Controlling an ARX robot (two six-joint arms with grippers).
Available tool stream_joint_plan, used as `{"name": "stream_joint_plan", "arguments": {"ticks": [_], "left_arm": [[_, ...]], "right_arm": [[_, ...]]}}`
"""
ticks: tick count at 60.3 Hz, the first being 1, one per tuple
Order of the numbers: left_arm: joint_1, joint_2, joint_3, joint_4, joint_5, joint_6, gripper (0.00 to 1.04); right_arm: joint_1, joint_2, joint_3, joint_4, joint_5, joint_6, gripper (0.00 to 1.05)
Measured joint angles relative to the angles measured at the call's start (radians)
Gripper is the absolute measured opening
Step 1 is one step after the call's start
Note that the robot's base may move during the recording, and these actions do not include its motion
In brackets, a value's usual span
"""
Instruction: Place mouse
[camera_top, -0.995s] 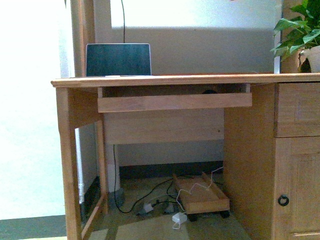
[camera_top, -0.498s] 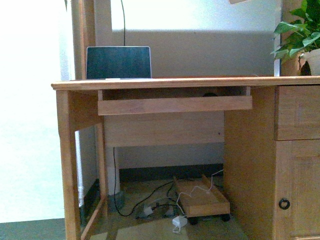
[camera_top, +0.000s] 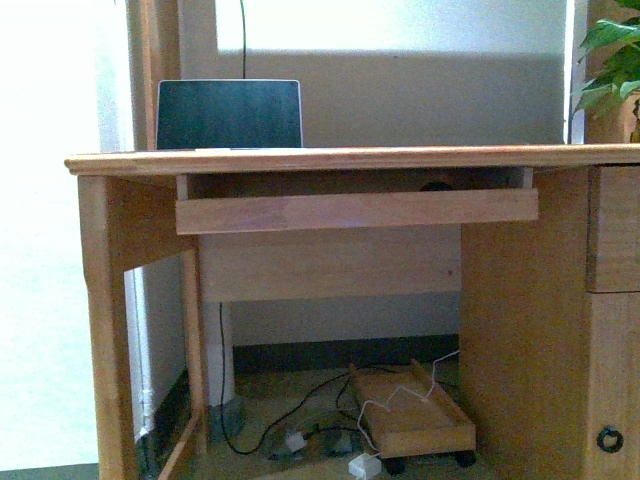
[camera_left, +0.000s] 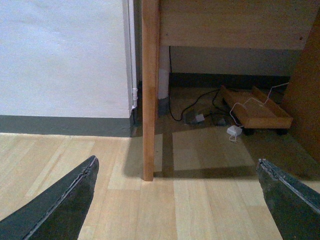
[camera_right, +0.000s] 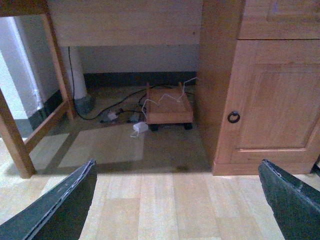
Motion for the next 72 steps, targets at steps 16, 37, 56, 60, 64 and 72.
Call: {"name": "stream_joint_plan", "arguments": {"ticks": [16, 37, 56, 60, 64, 72], "left_arm": [[0.0, 0.0, 0.0, 0.0, 0.0, 0.0, 0.97], [0.0, 0.0, 0.0, 0.0, 0.0, 0.0, 0.97], [0.0, 0.0, 0.0, 0.0, 0.0, 0.0, 0.97], [0.0, 0.0, 0.0, 0.0, 0.0, 0.0, 0.97], [0.0, 0.0, 0.0, 0.0, 0.0, 0.0, 0.97], [0.0, 0.0, 0.0, 0.0, 0.0, 0.0, 0.97]], "right_arm": [[0.0, 0.0, 0.0, 0.0, 0.001, 0.0, 0.97], [0.0, 0.0, 0.0, 0.0, 0.001, 0.0, 0.97], [0.0, 0.0, 0.0, 0.0, 0.0, 0.0, 0.97], [0.0, 0.0, 0.0, 0.0, 0.001, 0.0, 0.97], [0.0, 0.0, 0.0, 0.0, 0.001, 0.0, 0.97], [0.0, 0.0, 0.0, 0.0, 0.001, 0.0, 0.97]]}}
